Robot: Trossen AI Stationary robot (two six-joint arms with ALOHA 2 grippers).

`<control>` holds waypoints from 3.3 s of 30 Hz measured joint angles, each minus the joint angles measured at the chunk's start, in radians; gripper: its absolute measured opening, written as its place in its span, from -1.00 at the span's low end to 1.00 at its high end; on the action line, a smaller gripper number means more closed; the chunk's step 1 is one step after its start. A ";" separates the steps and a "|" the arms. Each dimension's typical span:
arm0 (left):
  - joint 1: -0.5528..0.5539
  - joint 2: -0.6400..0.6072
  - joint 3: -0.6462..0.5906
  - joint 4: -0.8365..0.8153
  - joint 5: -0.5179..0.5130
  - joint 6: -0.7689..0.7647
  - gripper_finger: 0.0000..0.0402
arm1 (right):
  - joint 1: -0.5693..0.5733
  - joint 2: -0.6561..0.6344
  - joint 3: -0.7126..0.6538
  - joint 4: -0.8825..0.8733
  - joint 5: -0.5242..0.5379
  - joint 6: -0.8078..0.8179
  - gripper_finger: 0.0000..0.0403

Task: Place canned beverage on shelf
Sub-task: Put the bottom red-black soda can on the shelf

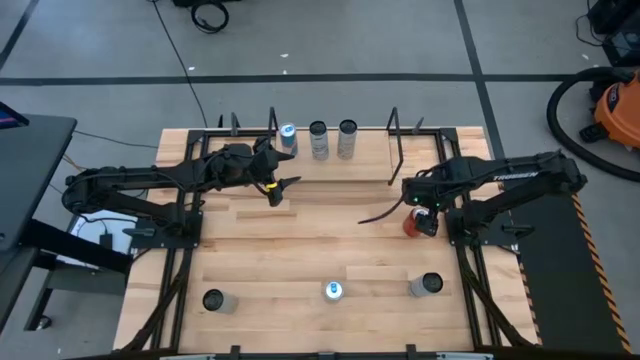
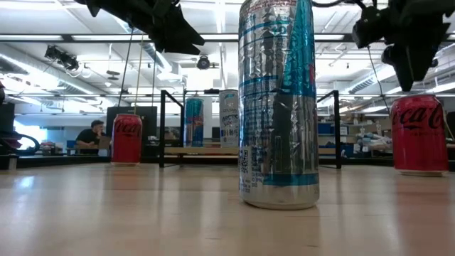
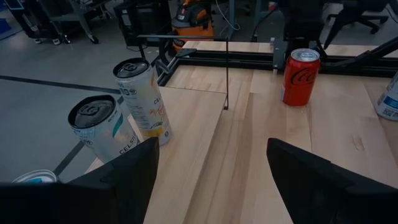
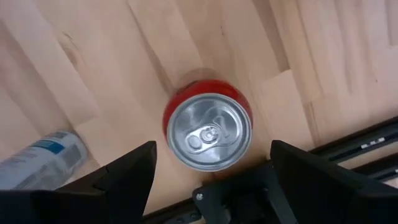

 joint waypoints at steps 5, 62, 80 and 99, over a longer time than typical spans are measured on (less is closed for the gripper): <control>0.000 0.000 0.000 0.000 0.000 0.000 0.49 | 0.021 0.000 -0.049 0.039 0.005 0.009 0.60; 0.000 0.000 0.000 0.003 0.000 0.000 0.49 | 0.064 0.033 -0.148 0.197 0.017 0.060 0.45; 0.000 0.000 0.000 0.004 0.000 0.000 0.49 | 0.058 0.036 -0.087 0.199 -0.018 0.034 0.44; 0.001 0.000 0.000 0.011 0.000 0.001 0.49 | -0.148 0.168 0.303 0.105 0.056 -0.265 0.44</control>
